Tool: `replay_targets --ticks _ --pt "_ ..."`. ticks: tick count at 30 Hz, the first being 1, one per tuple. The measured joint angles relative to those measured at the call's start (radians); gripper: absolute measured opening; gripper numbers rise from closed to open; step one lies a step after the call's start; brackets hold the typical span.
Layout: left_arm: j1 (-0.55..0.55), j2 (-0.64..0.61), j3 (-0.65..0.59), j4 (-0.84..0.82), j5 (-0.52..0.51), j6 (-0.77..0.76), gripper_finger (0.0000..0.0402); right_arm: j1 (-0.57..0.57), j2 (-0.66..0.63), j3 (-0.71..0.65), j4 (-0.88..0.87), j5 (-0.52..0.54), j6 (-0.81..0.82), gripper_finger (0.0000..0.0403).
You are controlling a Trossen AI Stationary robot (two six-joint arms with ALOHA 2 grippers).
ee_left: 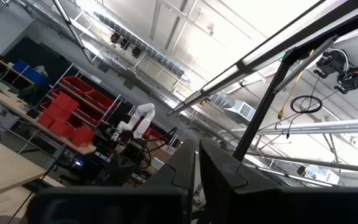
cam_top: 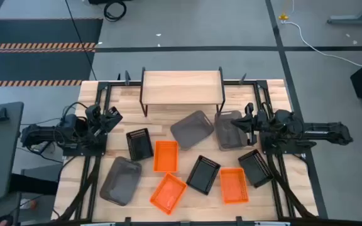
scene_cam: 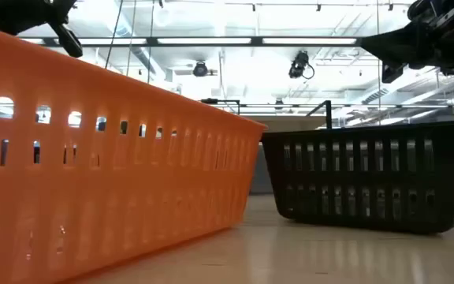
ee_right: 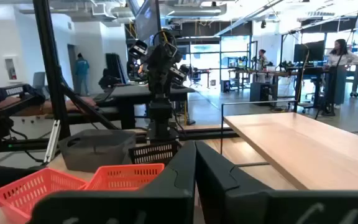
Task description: Stack baskets on shelf by color
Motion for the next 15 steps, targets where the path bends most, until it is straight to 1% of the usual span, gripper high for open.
replay_targets --ticks 7,15 --pt "0.000 0.000 0.000 0.000 0.000 0.000 0.0036 0.000 0.000 0.000 0.000 0.000 0.000 0.0016" --pt "0.000 0.000 0.000 0.000 0.000 0.000 0.0028 0.000 0.000 0.000 0.000 0.000 0.000 0.0016"
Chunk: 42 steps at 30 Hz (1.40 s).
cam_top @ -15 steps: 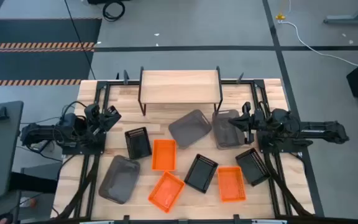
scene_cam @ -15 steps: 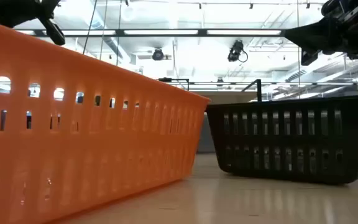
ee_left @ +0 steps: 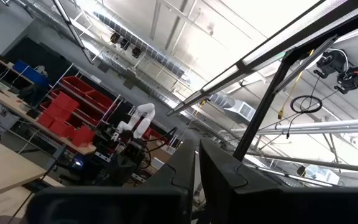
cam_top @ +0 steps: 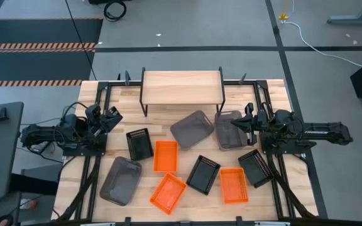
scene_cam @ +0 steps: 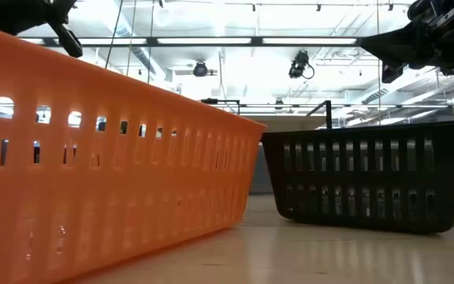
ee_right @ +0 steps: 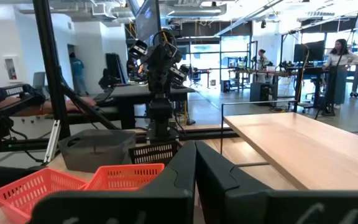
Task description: Stack baskets on shelf by color
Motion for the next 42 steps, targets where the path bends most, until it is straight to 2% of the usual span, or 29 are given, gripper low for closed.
replay_targets --ticks 42 --pt "0.000 0.000 0.000 0.000 0.000 0.000 0.0034 0.000 0.000 0.000 0.000 0.000 0.000 0.0016"
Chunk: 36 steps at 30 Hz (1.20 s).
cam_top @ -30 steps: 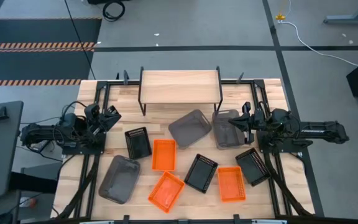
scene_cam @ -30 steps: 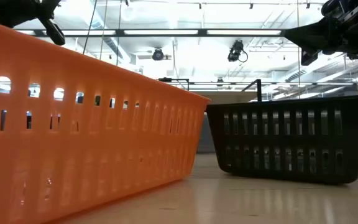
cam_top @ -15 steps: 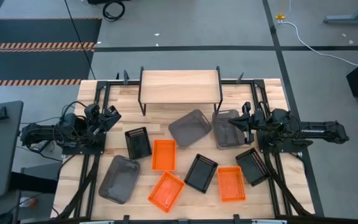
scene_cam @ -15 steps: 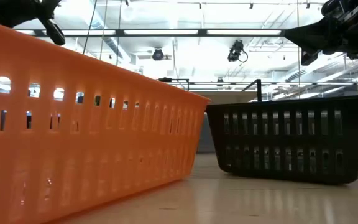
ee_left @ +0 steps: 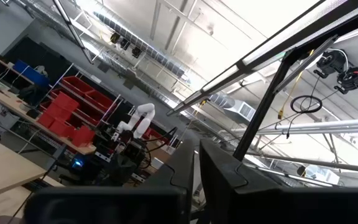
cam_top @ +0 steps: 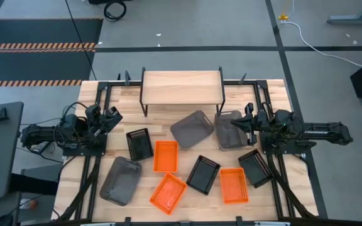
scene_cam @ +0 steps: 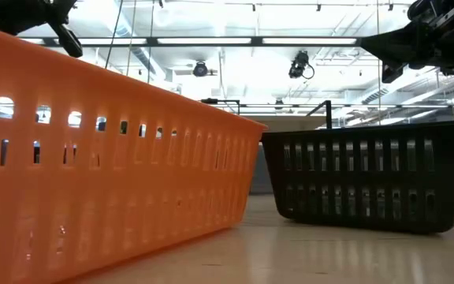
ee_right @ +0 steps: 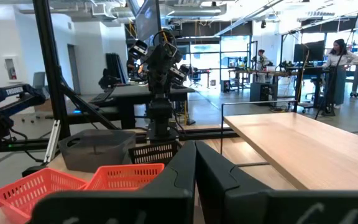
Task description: Stack baskets on shelf by color
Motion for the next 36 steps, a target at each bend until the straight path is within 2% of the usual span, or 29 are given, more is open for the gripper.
replay_targets --ticks 13,17,23,26,36 --pt "0.000 0.000 0.000 0.005 -0.003 -0.001 0.0028 0.000 0.000 0.000 0.000 0.000 0.000 0.0016" --pt "0.001 0.000 0.000 0.019 -0.092 0.000 0.0033 0.000 0.000 0.000 0.000 0.000 0.000 0.0016" --pt "0.001 0.000 0.000 0.023 -0.102 0.003 0.0035 0.000 0.000 0.000 0.002 0.000 0.000 0.0016" --pt "0.001 -0.001 0.001 0.033 -0.212 0.004 0.0030 0.000 0.000 0.000 0.002 0.000 0.000 0.0016" --pt "0.001 0.001 0.000 -0.125 -0.277 0.283 0.0030 0.000 0.000 0.000 0.009 0.000 0.000 0.0016"
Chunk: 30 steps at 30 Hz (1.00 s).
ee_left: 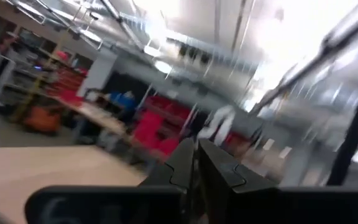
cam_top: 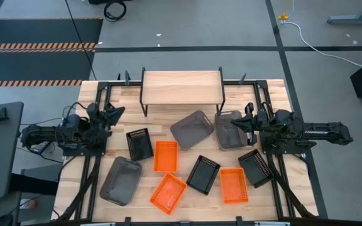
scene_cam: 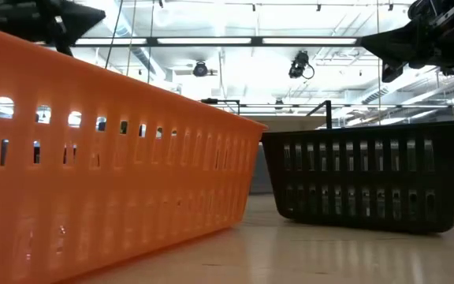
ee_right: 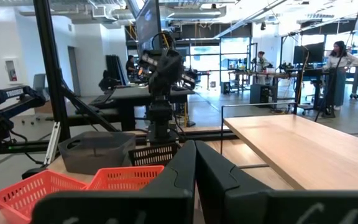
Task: Stack baskets on shelf by color
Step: Put the top left black bin on the shelf
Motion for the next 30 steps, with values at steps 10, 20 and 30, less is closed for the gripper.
replay_targets --ticks 10,20,30 --pt "0.000 0.000 0.000 -0.162 -0.001 0.241 0.0028 -0.003 0.000 0.000 0.024 0.025 -0.032 0.0016" --pt "0.000 0.028 0.009 -0.106 -0.018 0.313 0.0053 -0.004 0.000 0.000 0.036 0.027 -0.049 0.0016" --pt "0.035 0.518 0.337 -0.275 -0.032 0.392 0.0184 -0.004 0.000 0.000 0.073 0.027 -0.116 0.0016"
